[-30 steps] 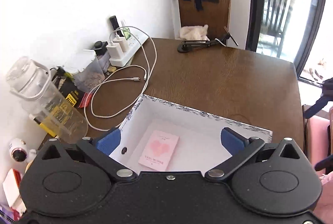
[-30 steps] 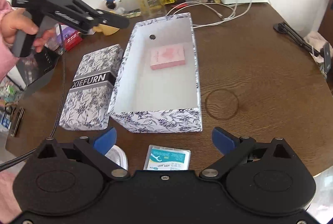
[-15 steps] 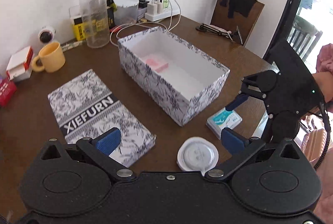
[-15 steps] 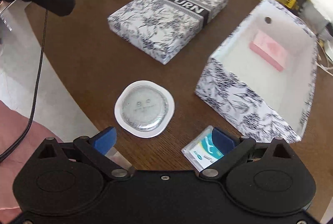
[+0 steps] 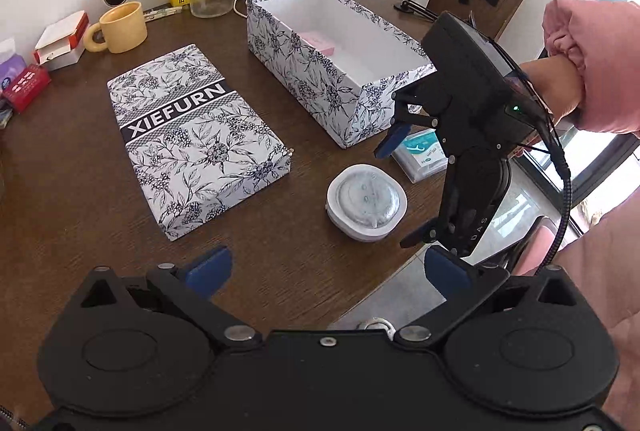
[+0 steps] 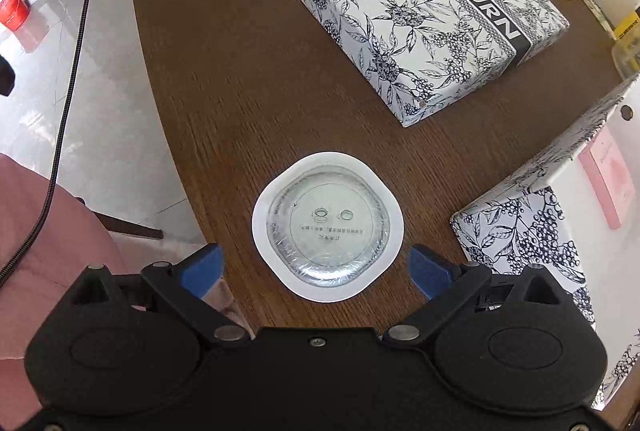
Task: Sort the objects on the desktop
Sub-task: 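Lower the right gripper onto the round clear container and close on it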
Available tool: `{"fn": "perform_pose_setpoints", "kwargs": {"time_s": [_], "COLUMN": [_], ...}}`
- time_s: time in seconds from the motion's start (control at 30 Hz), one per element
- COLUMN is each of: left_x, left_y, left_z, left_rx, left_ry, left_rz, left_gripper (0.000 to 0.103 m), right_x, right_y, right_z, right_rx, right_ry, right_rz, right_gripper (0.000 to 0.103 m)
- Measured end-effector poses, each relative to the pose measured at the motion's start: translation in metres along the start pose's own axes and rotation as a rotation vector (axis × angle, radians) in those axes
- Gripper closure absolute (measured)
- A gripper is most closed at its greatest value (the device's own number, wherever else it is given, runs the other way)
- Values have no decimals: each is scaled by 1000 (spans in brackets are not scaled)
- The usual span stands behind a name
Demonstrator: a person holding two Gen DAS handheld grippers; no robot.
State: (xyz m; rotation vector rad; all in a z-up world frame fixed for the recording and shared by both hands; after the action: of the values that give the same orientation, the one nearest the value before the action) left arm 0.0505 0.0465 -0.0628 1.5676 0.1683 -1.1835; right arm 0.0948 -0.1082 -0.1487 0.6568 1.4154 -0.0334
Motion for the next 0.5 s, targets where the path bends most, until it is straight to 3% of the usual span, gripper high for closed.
{"fn": "perform_pose_setpoints", "kwargs": {"time_s": [0.5], "left_x": [1], "left_y": [-8], "left_z": [6], "left_rx": [-65], "left_ry": [34], "left_rz": [-15], "left_gripper": [0], "right_x": [29], "right_y": [-10], "right_z": [10], "right_rx": [-46], "right_ry": [27], "right_rz": [18], "right_gripper": [3]}}
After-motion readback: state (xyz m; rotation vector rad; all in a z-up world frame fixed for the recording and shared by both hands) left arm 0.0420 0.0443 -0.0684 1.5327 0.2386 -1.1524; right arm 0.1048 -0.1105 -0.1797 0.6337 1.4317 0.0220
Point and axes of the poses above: each gripper's, at about its wrist camera, not at the fingertips, and x roughly the way its jaws point, z to its right, y to its top, the point moved 4 cm from there along x, roughly the way its jaws point, and after that the axes turned 8 degrees about z, right-handed, at the moved point
